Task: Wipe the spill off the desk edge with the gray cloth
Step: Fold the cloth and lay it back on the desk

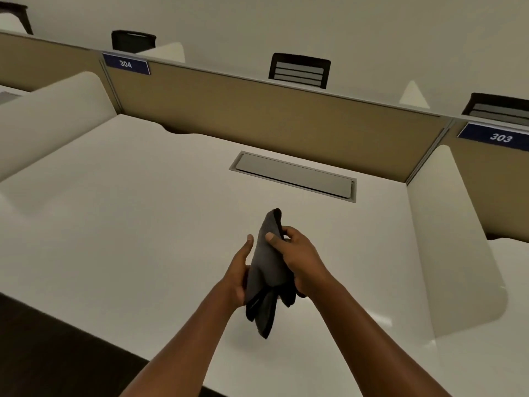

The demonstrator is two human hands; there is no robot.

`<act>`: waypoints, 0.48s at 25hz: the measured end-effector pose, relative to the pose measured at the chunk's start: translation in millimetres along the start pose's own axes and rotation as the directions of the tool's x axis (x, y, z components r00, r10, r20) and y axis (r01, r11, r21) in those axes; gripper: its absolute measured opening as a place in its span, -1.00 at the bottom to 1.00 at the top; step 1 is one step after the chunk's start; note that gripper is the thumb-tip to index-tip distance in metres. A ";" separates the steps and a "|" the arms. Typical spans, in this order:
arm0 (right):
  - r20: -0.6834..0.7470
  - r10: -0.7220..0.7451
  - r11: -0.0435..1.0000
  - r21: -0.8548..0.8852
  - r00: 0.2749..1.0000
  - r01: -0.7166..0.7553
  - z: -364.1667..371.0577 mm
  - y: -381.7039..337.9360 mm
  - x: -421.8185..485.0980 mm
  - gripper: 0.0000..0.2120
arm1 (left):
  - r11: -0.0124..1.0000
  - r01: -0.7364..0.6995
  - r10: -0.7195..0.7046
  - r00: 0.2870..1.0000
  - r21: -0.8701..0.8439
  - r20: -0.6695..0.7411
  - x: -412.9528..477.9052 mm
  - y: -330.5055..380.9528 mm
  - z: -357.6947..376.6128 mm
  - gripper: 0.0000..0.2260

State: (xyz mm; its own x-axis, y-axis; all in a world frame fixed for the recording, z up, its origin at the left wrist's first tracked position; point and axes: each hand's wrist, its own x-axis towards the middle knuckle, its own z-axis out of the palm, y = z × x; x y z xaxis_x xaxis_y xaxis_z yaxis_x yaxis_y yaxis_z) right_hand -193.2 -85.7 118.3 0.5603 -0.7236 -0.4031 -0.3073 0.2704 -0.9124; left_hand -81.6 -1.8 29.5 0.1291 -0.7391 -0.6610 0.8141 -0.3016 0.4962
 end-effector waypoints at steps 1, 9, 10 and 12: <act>-0.020 0.033 0.999 0.044 0.999 -0.032 0.7 -0.5 10.3 -0.60 | 1.000 0.002 -0.002 1.000 0.005 0.024 5.2 11.5 -6.9 -0.32; -0.169 0.227 0.943 0.286 0.959 -0.172 0.9 25.5 86.6 -0.62 | 0.784 -0.240 0.384 0.912 0.573 -0.142 54.5 114.5 -18.4 -0.66; -0.191 0.218 0.948 0.276 0.957 -0.160 3.1 25.7 94.0 -0.61 | 0.731 -0.245 0.417 0.899 0.637 -0.133 61.4 121.7 -15.5 -0.66; -0.302 0.157 0.988 0.034 0.940 -0.154 4.4 29.2 108.4 -0.47 | 0.499 -0.179 0.511 0.851 0.848 -0.121 77.7 126.0 -13.0 -0.49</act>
State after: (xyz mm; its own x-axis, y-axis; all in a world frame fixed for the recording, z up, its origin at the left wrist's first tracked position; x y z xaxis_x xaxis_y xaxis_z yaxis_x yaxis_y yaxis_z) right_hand -138.0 -153.4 47.7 0.2460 -0.8300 -0.5005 -0.3633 0.3998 -0.8415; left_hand 38.3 -89.5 33.4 0.5946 -0.7100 -0.3773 -0.0972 -0.5293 0.8429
